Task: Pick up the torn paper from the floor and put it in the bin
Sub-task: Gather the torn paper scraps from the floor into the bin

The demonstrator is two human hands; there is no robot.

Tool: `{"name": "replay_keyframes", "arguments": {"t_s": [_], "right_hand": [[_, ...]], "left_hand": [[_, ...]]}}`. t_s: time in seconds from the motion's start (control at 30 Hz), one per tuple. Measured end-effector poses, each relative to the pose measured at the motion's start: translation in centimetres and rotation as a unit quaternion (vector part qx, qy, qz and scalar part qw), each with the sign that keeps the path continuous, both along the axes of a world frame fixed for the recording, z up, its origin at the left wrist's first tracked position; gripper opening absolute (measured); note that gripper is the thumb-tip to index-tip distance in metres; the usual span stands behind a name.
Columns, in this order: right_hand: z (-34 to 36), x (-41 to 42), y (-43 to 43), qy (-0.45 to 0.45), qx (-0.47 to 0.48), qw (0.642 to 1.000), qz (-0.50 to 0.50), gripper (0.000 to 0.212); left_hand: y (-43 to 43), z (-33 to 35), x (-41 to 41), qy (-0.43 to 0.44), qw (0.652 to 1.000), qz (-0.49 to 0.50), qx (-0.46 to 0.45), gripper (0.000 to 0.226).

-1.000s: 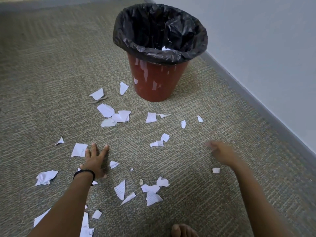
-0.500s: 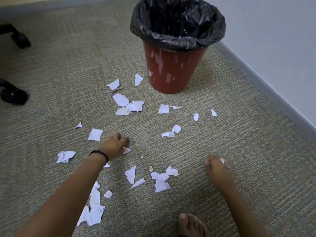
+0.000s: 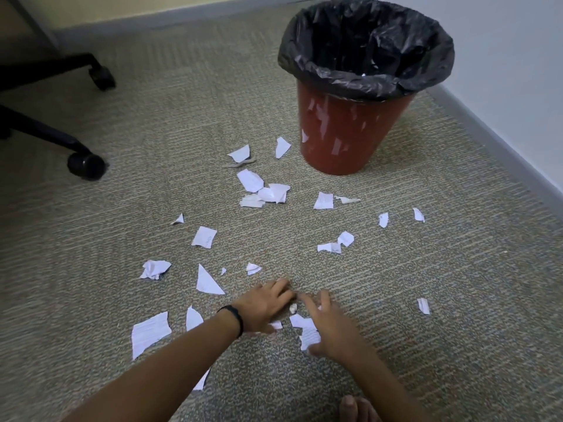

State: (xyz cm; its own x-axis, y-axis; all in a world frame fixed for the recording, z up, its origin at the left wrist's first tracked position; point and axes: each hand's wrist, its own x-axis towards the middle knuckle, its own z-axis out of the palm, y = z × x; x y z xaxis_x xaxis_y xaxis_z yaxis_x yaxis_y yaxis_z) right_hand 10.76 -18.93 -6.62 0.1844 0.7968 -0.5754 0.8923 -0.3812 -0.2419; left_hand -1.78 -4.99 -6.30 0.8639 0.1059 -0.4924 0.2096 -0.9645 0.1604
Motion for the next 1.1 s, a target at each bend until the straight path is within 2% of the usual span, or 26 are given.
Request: {"name": "replay_keyframes", "arguments": {"t_s": [0.17, 0.27, 0.47, 0.6, 0.7, 0.73, 0.8, 0.87, 0.97, 1.03, 1.1], "right_hand": [[0.4, -1.1, 1.1, -0.021, 0.002, 0.998, 0.062, 0.092], [0.4, -1.4, 1.6, -0.009, 0.027, 0.996, 0.085, 0.077], [-0.9, -1.7, 3.0, 0.018, 0.048, 0.995, 0.083, 0.051], [-1.0, -1.3, 4.0, 0.005, -0.014, 0.992, 0.124, 0.031], [-1.1, -0.5, 4.7, 0.046, -0.069, 0.992, 0.094, 0.030], [-0.4, 0.2, 4.7, 0.077, -0.066, 0.993, 0.055, 0.031], [2.6, 2.5, 4.5, 0.156, 0.034, 0.985, -0.073, 0.028], [7.6, 5.3, 4.7, 0.232, 0.147, 0.940, -0.203, 0.032], [15.1, 9.9, 6.9, 0.347, 0.306, 0.816, -0.345, 0.026], [18.5, 12.7, 9.4, 0.360, 0.404, 0.749, -0.383, 0.027], [20.7, 15.1, 12.2, 0.345, 0.471, 0.704, -0.405, 0.022]], "left_hand": [[2.5, -0.4, -2.3, -0.010, 1.000, 0.001, -0.010, 0.084], [2.7, -0.4, -3.4, -0.010, 0.999, 0.017, -0.039, 0.076], [1.6, 0.5, -2.9, -0.008, 0.997, -0.005, -0.079, 0.040], [1.2, 0.6, -2.4, 0.007, 0.998, -0.026, -0.054, 0.024], [1.1, 0.3, -2.5, -0.010, 0.998, -0.054, -0.032, 0.028], [1.2, 0.2, -2.6, -0.015, 0.997, -0.064, -0.035, 0.035], [1.2, 0.0, -2.8, -0.014, 0.995, -0.099, 0.003, 0.045], [1.1, -0.3, -3.0, -0.031, 0.994, -0.096, 0.031, 0.048], [0.7, -0.6, -3.5, -0.052, 0.992, -0.080, 0.077, 0.041], [0.6, -0.9, -3.5, -0.051, 0.994, -0.062, 0.074, 0.037], [0.8, -0.8, -3.1, -0.070, 0.994, -0.049, 0.073, 0.041]]}}
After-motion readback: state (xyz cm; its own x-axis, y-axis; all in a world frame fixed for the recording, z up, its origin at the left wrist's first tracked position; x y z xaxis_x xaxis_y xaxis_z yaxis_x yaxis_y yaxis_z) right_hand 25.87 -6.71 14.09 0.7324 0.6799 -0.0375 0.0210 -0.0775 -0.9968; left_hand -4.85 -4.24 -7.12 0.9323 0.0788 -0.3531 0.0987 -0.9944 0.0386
